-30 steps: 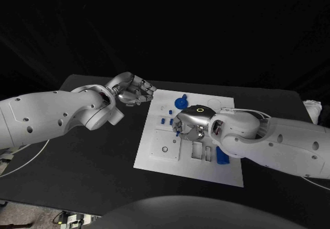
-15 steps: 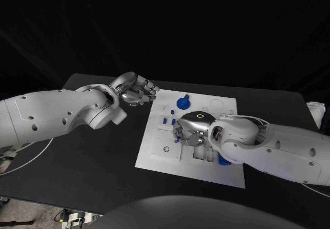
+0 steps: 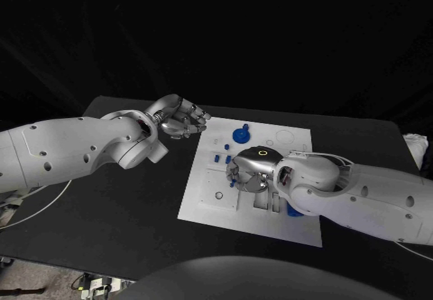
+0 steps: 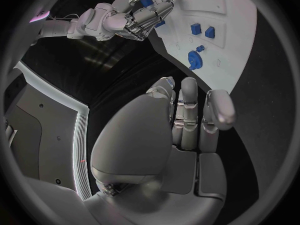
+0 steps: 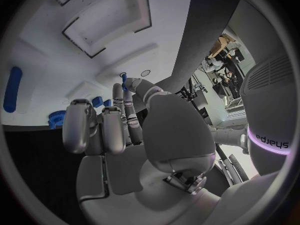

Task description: Assemble the parts on the task board

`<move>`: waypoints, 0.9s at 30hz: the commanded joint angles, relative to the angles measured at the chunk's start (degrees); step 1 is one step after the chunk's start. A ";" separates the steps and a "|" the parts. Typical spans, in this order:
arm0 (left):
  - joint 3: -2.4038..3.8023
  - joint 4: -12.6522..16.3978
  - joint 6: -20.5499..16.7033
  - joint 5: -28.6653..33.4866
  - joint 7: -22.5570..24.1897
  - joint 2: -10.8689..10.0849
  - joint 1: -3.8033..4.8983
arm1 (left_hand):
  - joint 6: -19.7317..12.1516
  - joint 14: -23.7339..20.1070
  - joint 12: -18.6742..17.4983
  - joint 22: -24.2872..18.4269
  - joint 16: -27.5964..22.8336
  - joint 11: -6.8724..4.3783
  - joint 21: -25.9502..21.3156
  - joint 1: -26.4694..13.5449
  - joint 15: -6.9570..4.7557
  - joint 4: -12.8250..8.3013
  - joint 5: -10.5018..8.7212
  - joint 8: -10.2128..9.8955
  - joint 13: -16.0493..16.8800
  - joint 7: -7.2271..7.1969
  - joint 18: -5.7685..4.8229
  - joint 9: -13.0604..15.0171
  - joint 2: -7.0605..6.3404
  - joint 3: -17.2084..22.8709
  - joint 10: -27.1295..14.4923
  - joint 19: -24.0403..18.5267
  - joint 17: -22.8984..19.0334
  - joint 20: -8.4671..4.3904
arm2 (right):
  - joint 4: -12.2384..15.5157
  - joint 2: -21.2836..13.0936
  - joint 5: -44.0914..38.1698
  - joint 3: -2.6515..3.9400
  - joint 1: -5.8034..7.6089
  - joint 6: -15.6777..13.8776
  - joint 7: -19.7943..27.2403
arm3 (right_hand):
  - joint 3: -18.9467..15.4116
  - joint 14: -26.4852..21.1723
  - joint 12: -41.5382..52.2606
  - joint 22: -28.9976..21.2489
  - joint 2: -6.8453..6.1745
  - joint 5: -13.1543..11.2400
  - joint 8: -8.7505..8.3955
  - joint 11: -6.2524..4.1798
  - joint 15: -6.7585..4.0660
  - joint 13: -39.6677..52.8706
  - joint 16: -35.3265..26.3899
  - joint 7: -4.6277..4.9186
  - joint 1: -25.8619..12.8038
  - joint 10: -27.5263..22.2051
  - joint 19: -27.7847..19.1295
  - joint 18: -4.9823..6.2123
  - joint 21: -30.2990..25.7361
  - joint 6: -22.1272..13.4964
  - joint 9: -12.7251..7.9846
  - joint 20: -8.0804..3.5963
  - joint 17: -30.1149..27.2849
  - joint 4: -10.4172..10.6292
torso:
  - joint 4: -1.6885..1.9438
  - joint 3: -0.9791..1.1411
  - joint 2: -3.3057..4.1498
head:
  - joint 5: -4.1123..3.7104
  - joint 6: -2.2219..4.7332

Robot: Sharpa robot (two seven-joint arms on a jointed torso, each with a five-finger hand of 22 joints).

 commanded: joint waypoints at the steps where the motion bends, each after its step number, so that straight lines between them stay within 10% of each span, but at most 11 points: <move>1: 0.03 0.07 0.69 0.11 -0.14 0.17 0.01 | 0.15 0.01 -0.08 8.54 0.35 0.01 0.09 -0.18 0.41 -0.05 0.38 0.08 -0.06 0.42 -0.03 -0.07 0.22 0.39 0.27 -0.06 -0.08 0.37 | -0.07 0.10 -0.82 0.01 -0.10 -0.17 0.51 | 0.20 -0.20 -0.38 9.99 -0.27 -0.19 -0.39 0.00 0.16 -0.05 -0.27 0.50 0.38 0.37 -0.15 -0.14 -0.37 -0.06 0.08 0.17 -0.07 -0.15 | -0.01 0.02 0.01 | -0.03 0.00; 27: 0.03 -0.15 2.48 0.11 -1.11 0.66 0.00 | 0.21 -0.16 -0.22 8.40 0.42 0.18 -0.38 -0.45 0.61 -0.04 0.64 0.06 -0.32 0.61 0.06 -0.09 0.32 0.69 0.12 -0.32 -0.25 0.57 | -0.49 0.28 -0.97 0.00 -0.84 1.97 0.08 | -0.02 -1.56 -1.20 9.40 -0.60 -4.52 -2.97 0.36 -0.07 -0.14 -1.32 -0.12 0.32 -1.54 -1.65 0.33 -2.32 -2.04 -0.03 0.18 -2.00 -0.46 | 0.01 0.02 0.01 | 0.02 0.00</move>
